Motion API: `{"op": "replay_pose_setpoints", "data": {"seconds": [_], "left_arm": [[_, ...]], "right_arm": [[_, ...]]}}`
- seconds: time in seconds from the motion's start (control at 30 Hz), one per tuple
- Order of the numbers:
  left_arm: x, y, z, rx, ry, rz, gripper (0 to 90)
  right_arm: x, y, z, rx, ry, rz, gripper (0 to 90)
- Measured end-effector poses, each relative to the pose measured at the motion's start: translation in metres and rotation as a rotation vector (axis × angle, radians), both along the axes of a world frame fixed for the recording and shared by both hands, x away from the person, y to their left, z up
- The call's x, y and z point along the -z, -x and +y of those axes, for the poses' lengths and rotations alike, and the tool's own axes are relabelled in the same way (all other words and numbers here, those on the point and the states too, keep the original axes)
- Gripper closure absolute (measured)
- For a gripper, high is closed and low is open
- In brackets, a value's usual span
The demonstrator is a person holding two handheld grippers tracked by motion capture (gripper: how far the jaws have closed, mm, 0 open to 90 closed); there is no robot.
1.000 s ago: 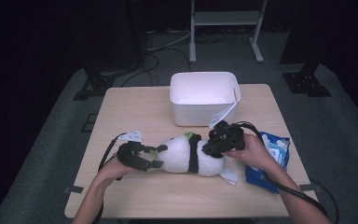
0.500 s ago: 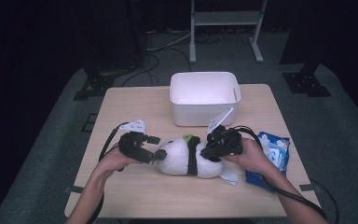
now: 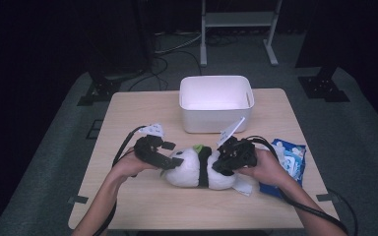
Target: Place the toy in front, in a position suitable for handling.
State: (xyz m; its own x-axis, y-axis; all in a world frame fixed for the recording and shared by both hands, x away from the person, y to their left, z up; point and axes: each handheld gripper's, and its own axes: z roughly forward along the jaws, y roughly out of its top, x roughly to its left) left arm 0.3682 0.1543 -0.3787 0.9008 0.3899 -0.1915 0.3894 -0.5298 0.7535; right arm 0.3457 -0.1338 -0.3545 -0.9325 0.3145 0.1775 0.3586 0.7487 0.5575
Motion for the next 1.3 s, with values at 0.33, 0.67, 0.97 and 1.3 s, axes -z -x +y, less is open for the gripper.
{"op": "replay_pose_setpoints", "data": {"seconds": [0.33,0.67,0.97,1.3], "left_arm": [[0.011,0.011,0.002,0.046,0.019,0.013,24.4],[0.017,0.021,0.001,0.077,0.003,-0.015,25.1],[0.022,0.028,-0.01,0.117,-0.012,-0.064,26.6],[0.022,0.033,-0.018,0.134,-0.016,-0.078,26.5]], "right_arm": [[-0.028,-0.003,0.007,-0.001,-0.013,-0.076,77.6],[-0.029,-0.014,0.03,-0.024,0.049,-0.085,70.8],[-0.024,-0.02,0.038,-0.035,0.099,-0.076,62.8],[-0.018,-0.022,0.036,-0.032,0.118,-0.061,69.3]]}}
